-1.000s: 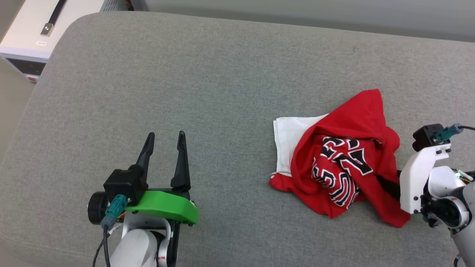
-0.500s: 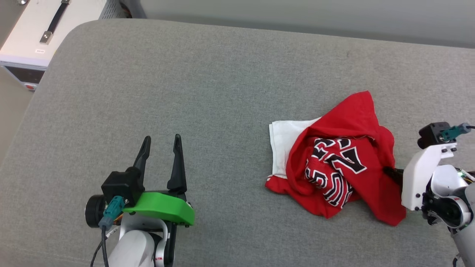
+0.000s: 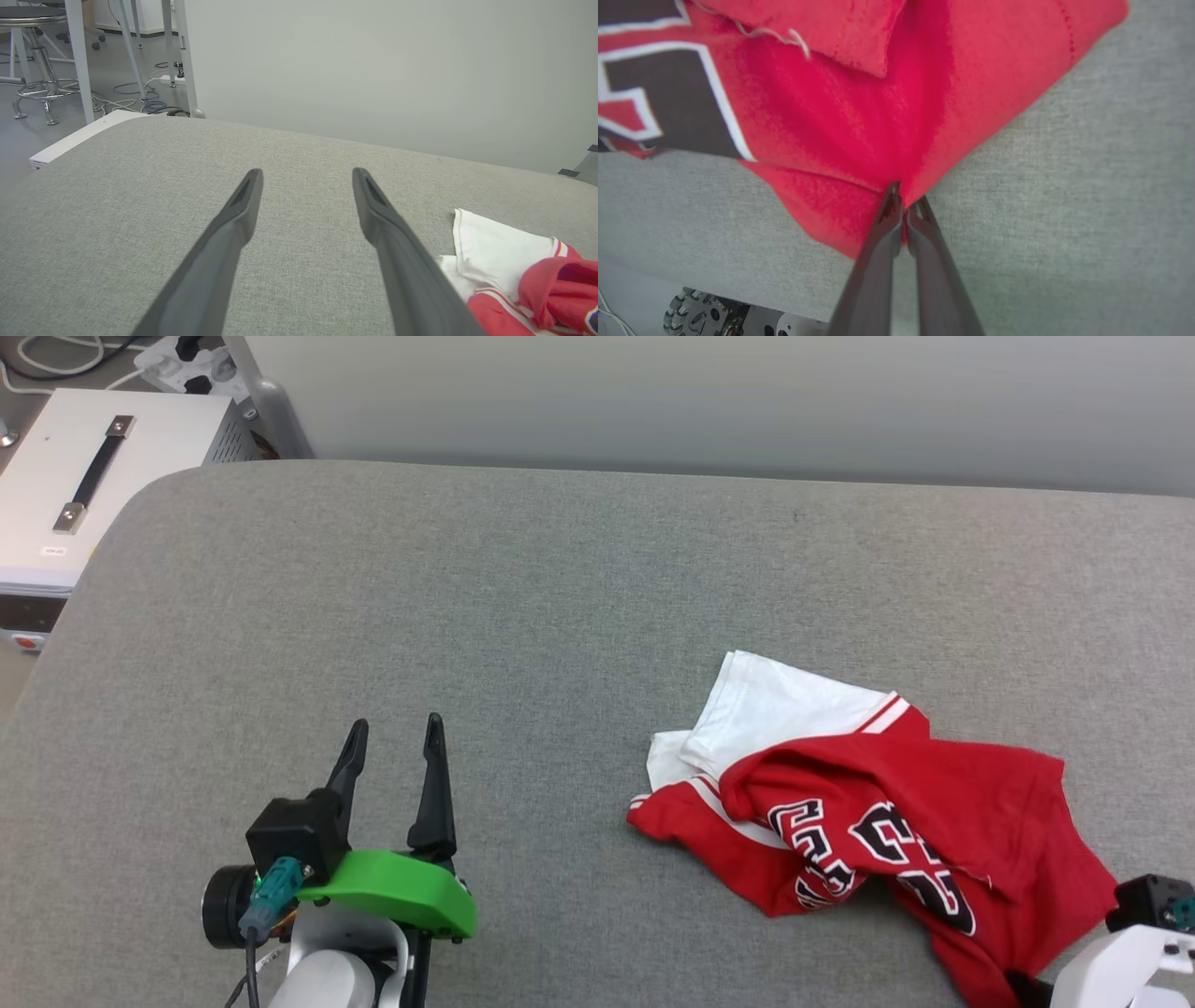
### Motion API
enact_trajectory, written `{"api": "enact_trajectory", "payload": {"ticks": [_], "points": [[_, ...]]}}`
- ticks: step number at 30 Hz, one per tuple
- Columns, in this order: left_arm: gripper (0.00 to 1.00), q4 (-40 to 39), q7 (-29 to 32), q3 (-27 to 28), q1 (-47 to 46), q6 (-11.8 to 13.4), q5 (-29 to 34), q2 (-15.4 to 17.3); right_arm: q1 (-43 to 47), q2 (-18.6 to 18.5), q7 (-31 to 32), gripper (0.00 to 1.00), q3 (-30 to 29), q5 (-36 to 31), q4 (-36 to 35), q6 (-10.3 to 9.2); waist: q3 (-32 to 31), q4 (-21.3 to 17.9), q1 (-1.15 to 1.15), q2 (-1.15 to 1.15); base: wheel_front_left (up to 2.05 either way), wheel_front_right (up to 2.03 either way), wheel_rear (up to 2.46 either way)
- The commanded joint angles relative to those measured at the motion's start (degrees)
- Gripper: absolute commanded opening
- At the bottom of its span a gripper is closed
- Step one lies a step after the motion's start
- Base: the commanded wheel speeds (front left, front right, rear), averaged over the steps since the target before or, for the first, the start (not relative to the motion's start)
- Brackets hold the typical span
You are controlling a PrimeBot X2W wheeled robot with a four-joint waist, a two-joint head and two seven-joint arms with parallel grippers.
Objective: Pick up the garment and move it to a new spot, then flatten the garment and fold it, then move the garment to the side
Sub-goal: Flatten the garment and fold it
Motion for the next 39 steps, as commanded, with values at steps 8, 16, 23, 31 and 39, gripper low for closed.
{"api": "enact_trajectory", "payload": {"ticks": [8, 16, 23, 31, 39], "points": [[1.0, -0.9, 1.4, -0.1, 1.7, 1.1, -0.4, 0.8, 6.7, 7.2, 2.7, 0.0, -0.3, -1.8, 1.7, -0.06, -1.5, -0.6, 0.0, 0.0, 0.0, 0.0, 0.0], [1.0, -0.9, 2.1, 0.2, 3.5, 1.6, -1.1, 1.6, 3.8, 7.4, -13.4, 1.0, -0.6, -5.3, -2.3, -0.06, -3.4, -1.5, 0.0, 0.0, 0.0, 0.0, 0.0], [1.0, -1.8, 2.5, 0.5, 4.1, 2.1, -1.3, 2.2, 1.1, 9.0, -28.6, 1.0, -1.7, -8.4, -4.9, -0.06, -4.1, -2.1, 0.0, 0.0, 0.0, 0.0, 0.0], [1.0, -2.8, 2.4, 0.7, 3.6, 2.6, -1.3, 2.4, -3.8, 8.4, -34.5, 1.0, -2.8, -9.7, -3.7, -0.06, -2.8, -2.2, 0.0, 0.0, 0.0, 0.0, 0.0], [1.0, -3.3, 1.4, -0.1, 1.0, 2.5, -1.0, 1.4, -15.3, 0.8, -30.5, 1.0, -1.3, -6.0, 6.0, -0.06, 1.4, -0.2, 0.0, 0.0, 0.0, 0.0, 0.0]]}}
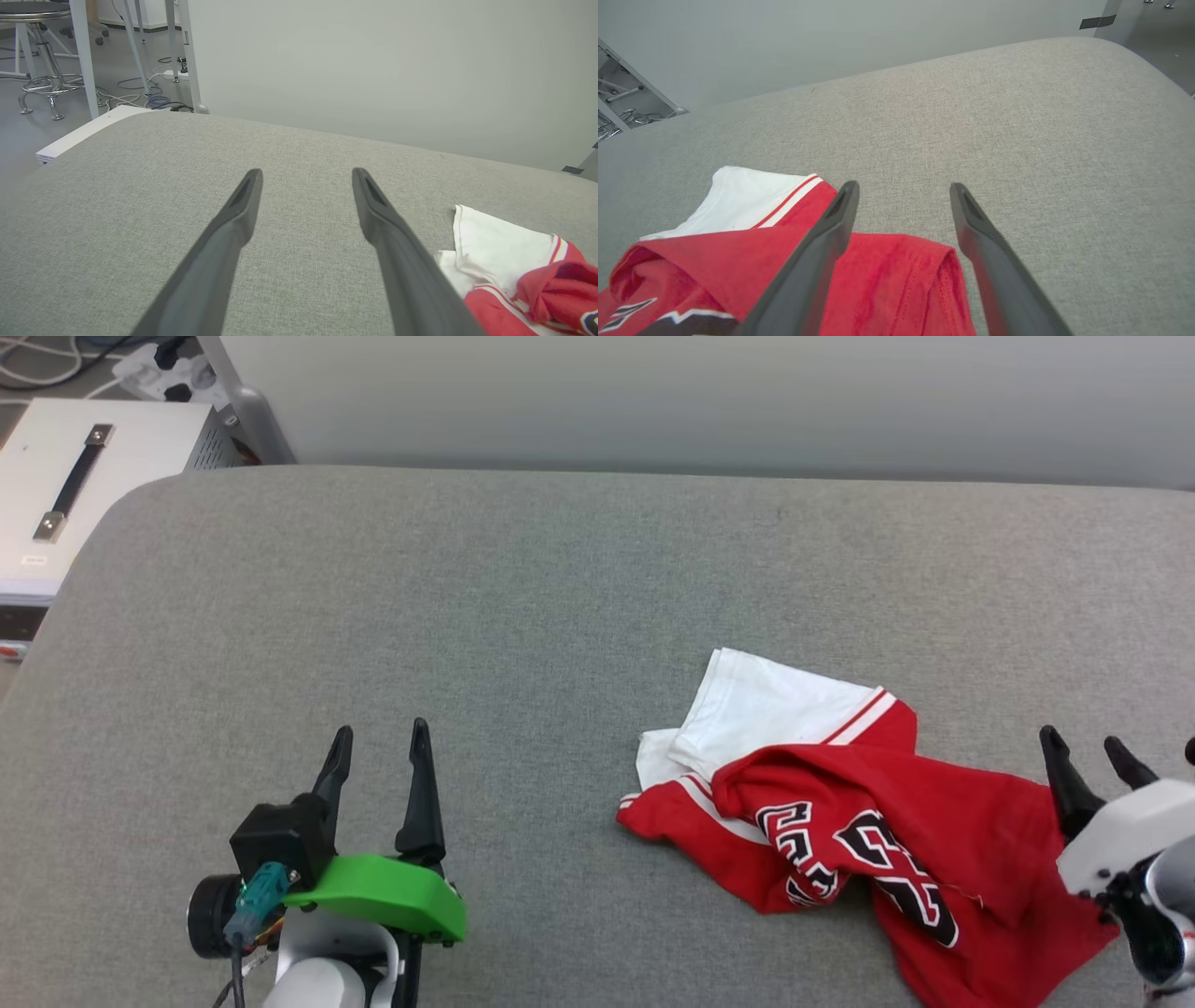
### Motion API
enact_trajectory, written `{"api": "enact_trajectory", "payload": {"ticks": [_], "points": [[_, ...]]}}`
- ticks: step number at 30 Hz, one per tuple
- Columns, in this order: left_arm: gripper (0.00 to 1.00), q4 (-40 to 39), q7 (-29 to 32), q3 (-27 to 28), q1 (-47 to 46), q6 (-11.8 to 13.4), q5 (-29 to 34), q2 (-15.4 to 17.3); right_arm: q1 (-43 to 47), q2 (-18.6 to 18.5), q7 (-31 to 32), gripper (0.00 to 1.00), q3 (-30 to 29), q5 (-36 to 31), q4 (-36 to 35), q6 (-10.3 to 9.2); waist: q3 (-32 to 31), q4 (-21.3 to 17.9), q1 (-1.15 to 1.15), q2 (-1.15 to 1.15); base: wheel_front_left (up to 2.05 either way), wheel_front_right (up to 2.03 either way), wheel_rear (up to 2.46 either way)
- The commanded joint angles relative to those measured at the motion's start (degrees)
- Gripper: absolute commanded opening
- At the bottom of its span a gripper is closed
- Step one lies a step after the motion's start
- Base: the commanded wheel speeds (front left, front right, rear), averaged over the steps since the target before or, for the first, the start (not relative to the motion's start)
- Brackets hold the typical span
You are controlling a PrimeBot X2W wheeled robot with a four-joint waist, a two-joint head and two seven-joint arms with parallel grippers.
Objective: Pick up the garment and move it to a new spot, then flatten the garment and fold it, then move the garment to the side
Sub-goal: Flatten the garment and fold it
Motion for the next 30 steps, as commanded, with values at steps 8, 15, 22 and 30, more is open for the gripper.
{"api": "enact_trajectory", "payload": {"ticks": [8, 15, 22, 30], "points": [[1.0, 1.4, -2.3, -1.5, -4.9, -1.1, 0.0, -2.4, -14.9, -9.4, 11.9, 1.0, 11.0, 6.6, 9.8, -0.04, 6.9, 5.0, 0.0, 0.0, 0.0, 0.0, 0.0], [1.0, 4.2, -3.9, -2.6, -8.4, -2.4, 0.2, -4.6, -25.3, -14.4, 21.1, 1.0, 25.2, 11.9, 11.7, -0.04, 10.5, 8.7, 0.0, 0.0, 0.0, 0.0, 0.0], [1.0, 6.6, -5.0, -3.2, -10.6, -3.6, 0.4, -6.5, -33.8, -17.1, 25.0, 1.0, 39.6, 16.7, 12.7, -0.04, 12.8, 11.2, 0.0, 0.0, 0.0, 0.0, 0.0], [1.0, 8.2, -5.6, -3.0, -11.3, -4.3, 0.8, -7.8, -36.3, -18.8, 33.2, 1.0, 50.0, 23.6, 19.7, -0.04, 14.0, 12.5, 0.0, 0.0, 0.0, 0.0, 0.0]]}}
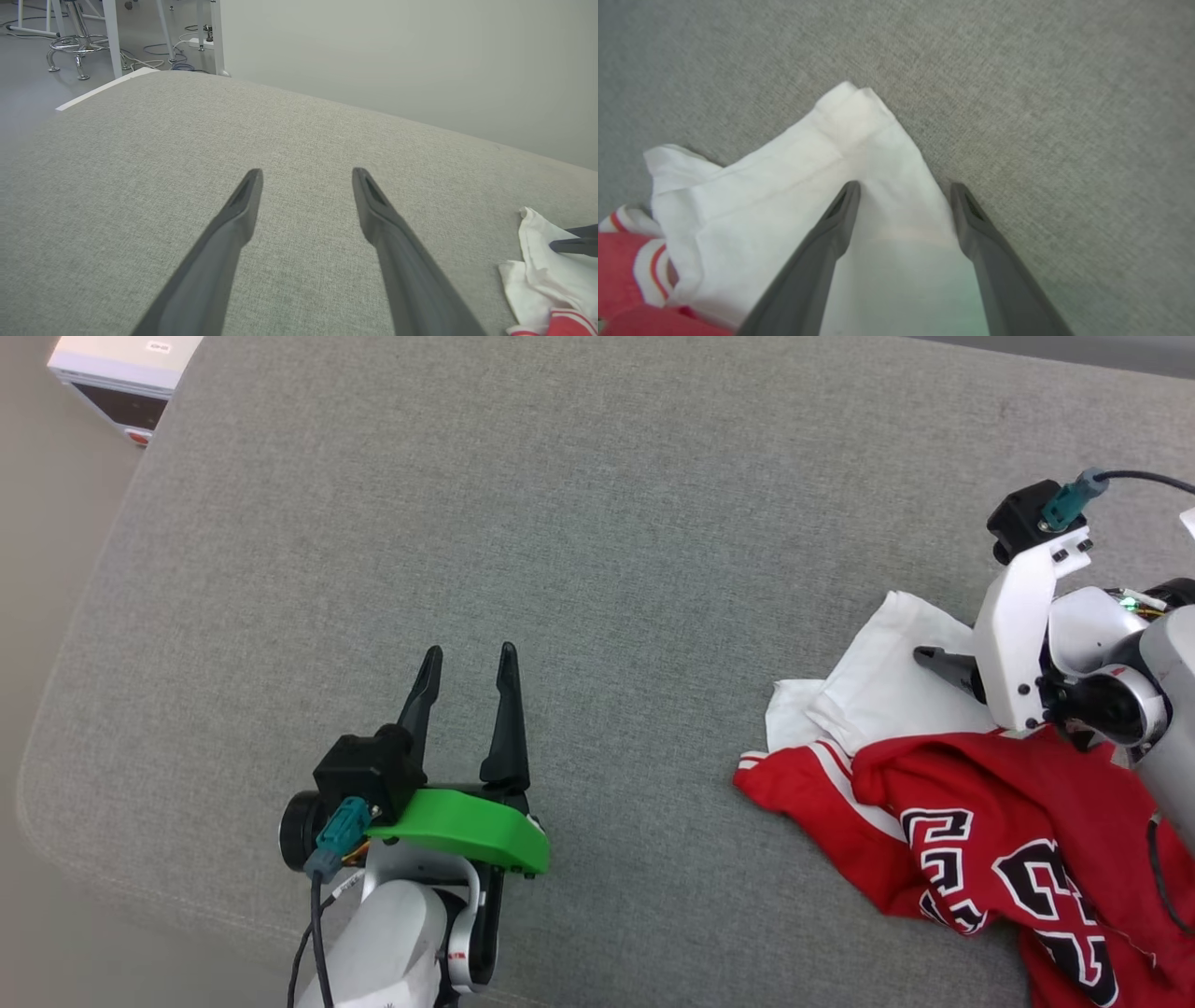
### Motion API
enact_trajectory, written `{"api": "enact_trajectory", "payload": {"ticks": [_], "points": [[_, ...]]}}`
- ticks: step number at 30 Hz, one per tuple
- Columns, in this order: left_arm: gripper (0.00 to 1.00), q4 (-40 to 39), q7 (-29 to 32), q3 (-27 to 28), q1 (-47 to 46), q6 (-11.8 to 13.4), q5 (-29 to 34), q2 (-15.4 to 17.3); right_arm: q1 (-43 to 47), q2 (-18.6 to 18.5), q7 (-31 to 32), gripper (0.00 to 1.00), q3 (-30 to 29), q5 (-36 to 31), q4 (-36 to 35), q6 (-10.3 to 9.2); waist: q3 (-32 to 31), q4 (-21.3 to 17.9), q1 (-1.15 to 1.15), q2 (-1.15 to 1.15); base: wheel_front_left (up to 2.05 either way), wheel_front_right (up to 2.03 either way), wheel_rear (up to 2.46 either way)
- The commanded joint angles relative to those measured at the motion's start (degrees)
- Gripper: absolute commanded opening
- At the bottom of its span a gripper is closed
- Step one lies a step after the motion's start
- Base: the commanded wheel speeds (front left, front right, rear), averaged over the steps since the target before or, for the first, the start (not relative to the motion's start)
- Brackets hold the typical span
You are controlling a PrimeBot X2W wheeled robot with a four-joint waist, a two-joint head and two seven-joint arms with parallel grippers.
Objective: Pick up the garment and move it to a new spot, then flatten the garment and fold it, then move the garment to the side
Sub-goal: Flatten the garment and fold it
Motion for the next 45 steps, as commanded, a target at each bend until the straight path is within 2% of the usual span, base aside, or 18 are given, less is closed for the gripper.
{"api": "enact_trajectory", "payload": {"ticks": [1, 4, 5, 6, 8, 12, 21, 27, 35, 40, 45], "points": [[1.0, 0.3, -0.3, 0.3, -1.1, -0.3, 0.5, -0.5, 1.7, 0.5, 2.7, 1.0, 2.2, 1.5, 2.2, -0.04, 0.5, 0.5, 0.0, 0.0, 0.0, 0.0, 0.0], [1.0, 0.7, -0.4, 0.7, -1.1, -0.5, 0.7, -0.8, 1.6, 0.5, 5.4, 1.0, 4.3, 3.5, 3.4, -0.04, 0.6, 0.6, 0.0, 0.0, 0.0, 0.0, 0.0], [1.0, 0.8, -0.4, 0.8, -1.1, -0.6, 0.7, -0.9, 1.5, 0.5, 5.8, 0.32, 4.9, 4.1, 3.3, -0.04, 0.5, 0.6, 0.0, 0.0, 0.0, 0.0, 0.0], [1.0, 0.8, -0.4, 0.9, -1.1, -0.6, 0.8, -1.0, 1.4, 0.5, 6.0, 0.0, 5.6, 4.8, 3.2, -0.04, 0.5, 0.5, 0.0, 0.0, 0.0, 0.0, 0.0], [1.0, 1.0, -0.4, 1.1, -1.0, -0.8, 1.0, -1.1, 0.9, 0.3, 5.8, 0.0, 6.5, 5.5, 2.9, -0.04, 0.4, 0.4, 0.0, 0.0, 0.0, 0.0, 0.0], [1.0, 1.2, -0.5, 1.8, -0.8, -1.0, 1.4, -1.2, -1.4, -0.2, 1.5, 0.0, 6.0, 6.4, 3.2, -0.04, -0.5, -0.2, 0.0, 0.0, 0.0, 0.0, 0.0], [1.0, 1.5, -0.5, 3.2, 1.1, -0.8, 1.7, -0.1, -3.5, -1.5, -9.5, 0.0, -1.4, 8.2, 7.1, -0.04, -4.5, -3.8, 0.0, 0.0, 0.0, 0.0, 0.0], [1.0, 1.4, -0.3, 3.8, 2.5, -0.5, 1.5, 1.0, 0.9, -4.4, -15.9, 0.0, -9.2, 9.6, 9.9, -0.04, -6.8, -7.0, 0.0, 0.0, 0.0, 0.0, 0.0], [1.0, -0.2, 0.9, 4.2, 3.9, 0.5, 1.4, 2.2, 13.3, -7.4, -21.3, 0.0, -20.4, 10.8, 13.6, -0.04, -7.8, -10.6, 0.0, 0.0, 0.0, 0.0, 0.0], [1.0, -0.9, 1.6, 4.2, 4.2, 0.9, 1.3, 2.7, 21.4, -5.4, -22.8, 0.0, -25.5, 11.0, 16.6, -0.04, -7.9, -11.5, 0.0, 0.0, 0.0, 0.0, 0.0], [1.0, -1.4, 2.1, 4.2, 4.1, 1.1, 1.3, 3.2, 26.8, -1.0, -23.4, 0.0, -28.5, 10.0, 19.3, -0.04, -7.9, -11.8, 0.0, 0.0, 0.0, 0.0, 0.0]]}}
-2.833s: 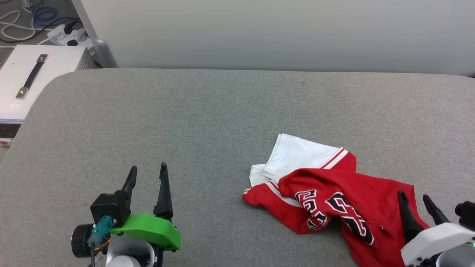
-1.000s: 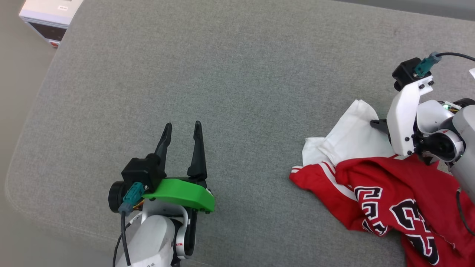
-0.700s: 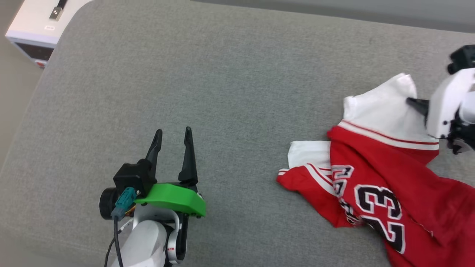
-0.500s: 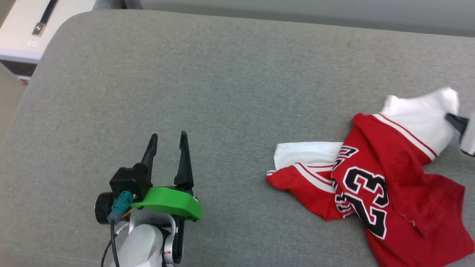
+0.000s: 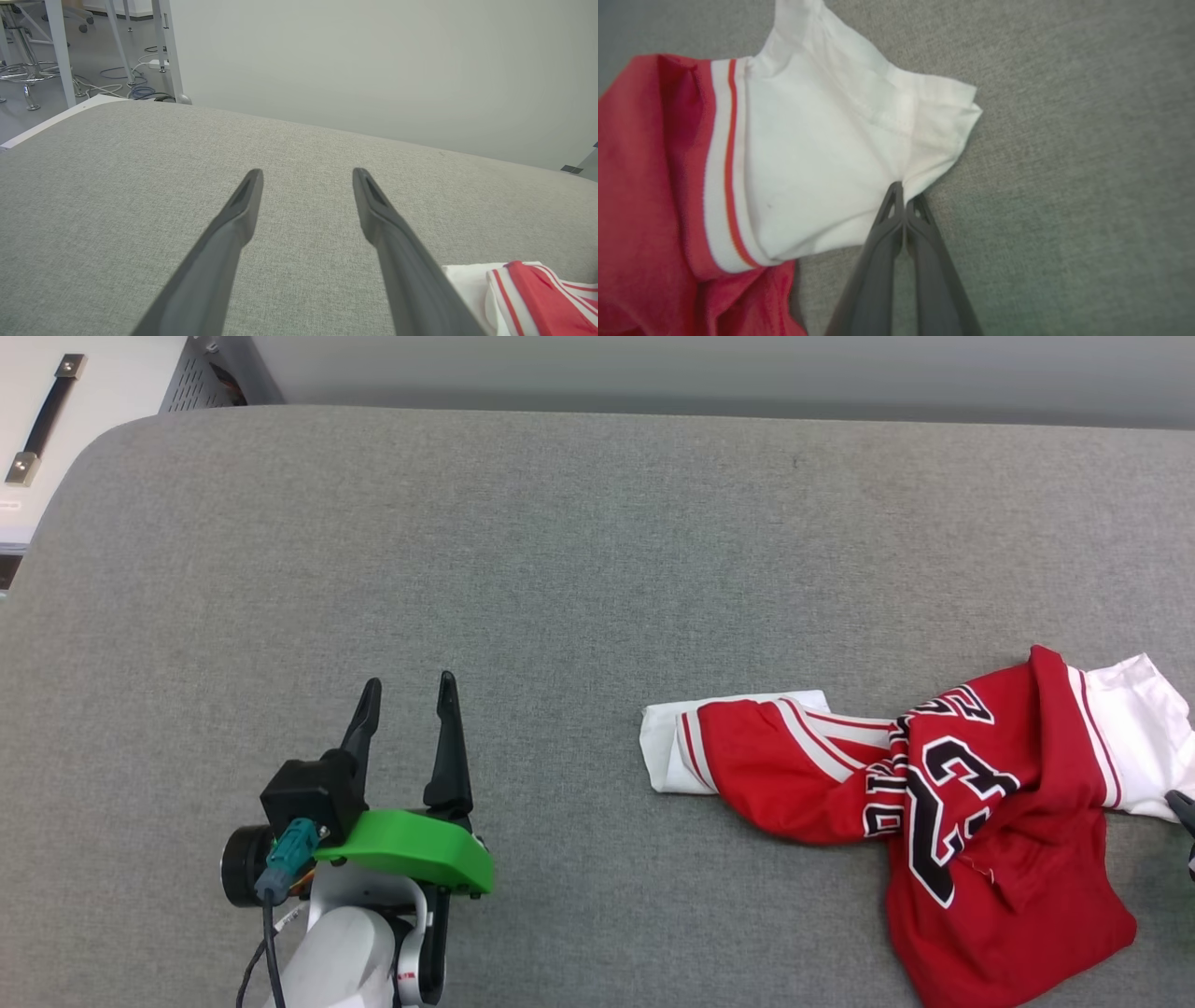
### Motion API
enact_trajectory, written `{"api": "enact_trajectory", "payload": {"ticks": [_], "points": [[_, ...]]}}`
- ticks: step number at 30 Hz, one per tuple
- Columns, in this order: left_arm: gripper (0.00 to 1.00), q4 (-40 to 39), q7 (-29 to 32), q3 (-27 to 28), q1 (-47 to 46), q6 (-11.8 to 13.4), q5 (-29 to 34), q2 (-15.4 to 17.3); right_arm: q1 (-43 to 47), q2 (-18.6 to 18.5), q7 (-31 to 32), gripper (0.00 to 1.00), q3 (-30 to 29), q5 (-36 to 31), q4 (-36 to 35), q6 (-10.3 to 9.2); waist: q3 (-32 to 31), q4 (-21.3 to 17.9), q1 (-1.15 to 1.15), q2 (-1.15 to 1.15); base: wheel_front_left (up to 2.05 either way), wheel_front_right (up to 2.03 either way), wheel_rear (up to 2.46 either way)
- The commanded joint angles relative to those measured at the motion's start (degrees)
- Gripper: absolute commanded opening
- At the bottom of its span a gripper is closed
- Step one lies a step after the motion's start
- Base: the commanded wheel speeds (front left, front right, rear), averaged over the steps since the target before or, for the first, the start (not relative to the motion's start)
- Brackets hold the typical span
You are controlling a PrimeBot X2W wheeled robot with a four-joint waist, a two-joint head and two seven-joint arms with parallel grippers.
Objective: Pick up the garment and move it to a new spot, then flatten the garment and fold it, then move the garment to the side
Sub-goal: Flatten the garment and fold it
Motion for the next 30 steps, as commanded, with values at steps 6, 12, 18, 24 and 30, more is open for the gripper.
{"api": "enact_trajectory", "payload": {"ticks": [6, 12, 18, 24, 30], "points": [[1.0, -0.6, 0.6, 0.4, 1.3, 1.1, -0.3, 1.2, 3.1, 4.8, -5.5, 1.0, -2.4, -5.1, 1.0, -0.11, -1.0, -0.5, 0.0, 0.0, 0.0, 0.0, 0.0], [1.0, -0.9, 1.3, 0.5, 2.8, 1.6, -0.7, 1.7, 2.7, 6.7, -16.9, 1.0, -7.0, -14.0, -1.1, -0.11, -3.3, -0.6, 0.0, 0.0, 0.0, 0.0, 0.0], [1.0, -1.6, 1.9, 0.7, 4.2, 2.1, -1.1, 2.3, 3.8, 11.0, -24.9, 1.0, -12.1, -24.1, -6.4, -0.11, -5.0, -0.5, 0.0, 0.0, 0.0, 0.0, 0.0], [1.0, -2.3, 2.7, 1.0, 5.2, 2.7, -1.3, 2.9, 7.6, 17.9, -27.4, 1.0, -16.5, -33.1, -18.0, -0.11, -6.1, -0.9, 0.0, 0.0, 0.0, 0.0, 0.0], [1.0, -2.9, 4.9, 0.3, 4.2, 2.7, -1.1, 3.9, 15.1, 26.7, -23.1, 1.0, -20.3, -41.3, -35.5, -0.11, -6.7, -2.0, 0.0, 0.0, 0.0, 0.0, 0.0]]}}
